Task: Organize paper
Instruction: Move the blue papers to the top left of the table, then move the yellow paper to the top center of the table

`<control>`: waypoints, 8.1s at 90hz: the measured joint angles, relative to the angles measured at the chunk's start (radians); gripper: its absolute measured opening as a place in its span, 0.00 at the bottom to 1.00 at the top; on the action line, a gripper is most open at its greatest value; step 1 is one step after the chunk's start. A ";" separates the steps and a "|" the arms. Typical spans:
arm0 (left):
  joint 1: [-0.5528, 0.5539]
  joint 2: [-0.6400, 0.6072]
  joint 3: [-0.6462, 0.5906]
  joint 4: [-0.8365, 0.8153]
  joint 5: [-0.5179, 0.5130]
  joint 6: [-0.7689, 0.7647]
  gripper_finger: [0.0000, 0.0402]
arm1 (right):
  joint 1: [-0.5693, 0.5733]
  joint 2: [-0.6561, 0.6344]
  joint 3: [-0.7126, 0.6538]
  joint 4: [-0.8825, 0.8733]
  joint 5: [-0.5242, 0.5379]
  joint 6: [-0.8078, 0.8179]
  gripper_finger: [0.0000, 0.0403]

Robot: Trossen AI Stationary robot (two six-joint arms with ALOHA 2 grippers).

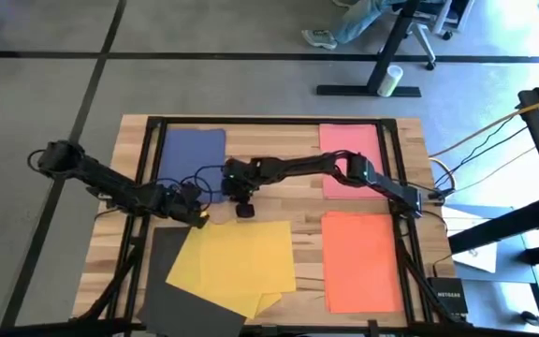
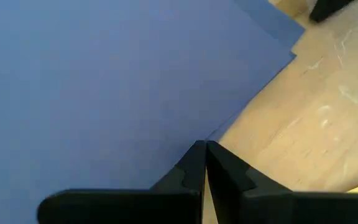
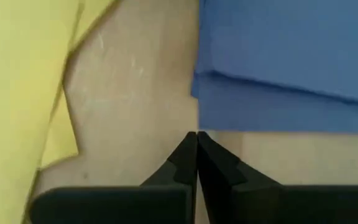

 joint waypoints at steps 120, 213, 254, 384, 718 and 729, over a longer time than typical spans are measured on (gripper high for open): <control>0.054 0.002 0.031 0.005 0.009 0.111 0.00 | 0.015 0.030 0.001 0.069 -0.113 0.051 0.00; 0.097 0.001 0.033 0.091 0.013 0.215 0.00 | 0.019 0.048 0.002 0.145 -0.170 0.052 0.00; 0.115 0.001 0.033 0.103 0.019 0.243 0.00 | 0.018 0.077 0.003 0.160 -0.195 0.058 0.00; 0.156 -0.144 0.160 0.266 0.284 0.513 0.00 | 0.225 -0.501 -0.410 -0.417 0.049 0.027 0.00; 0.078 0.233 0.159 0.499 0.370 0.491 0.00 | -0.167 -0.811 -1.050 0.185 0.035 0.302 0.00; 0.124 0.233 0.159 0.503 0.361 0.490 0.00 | -0.132 -0.866 -1.040 0.186 0.017 0.306 0.00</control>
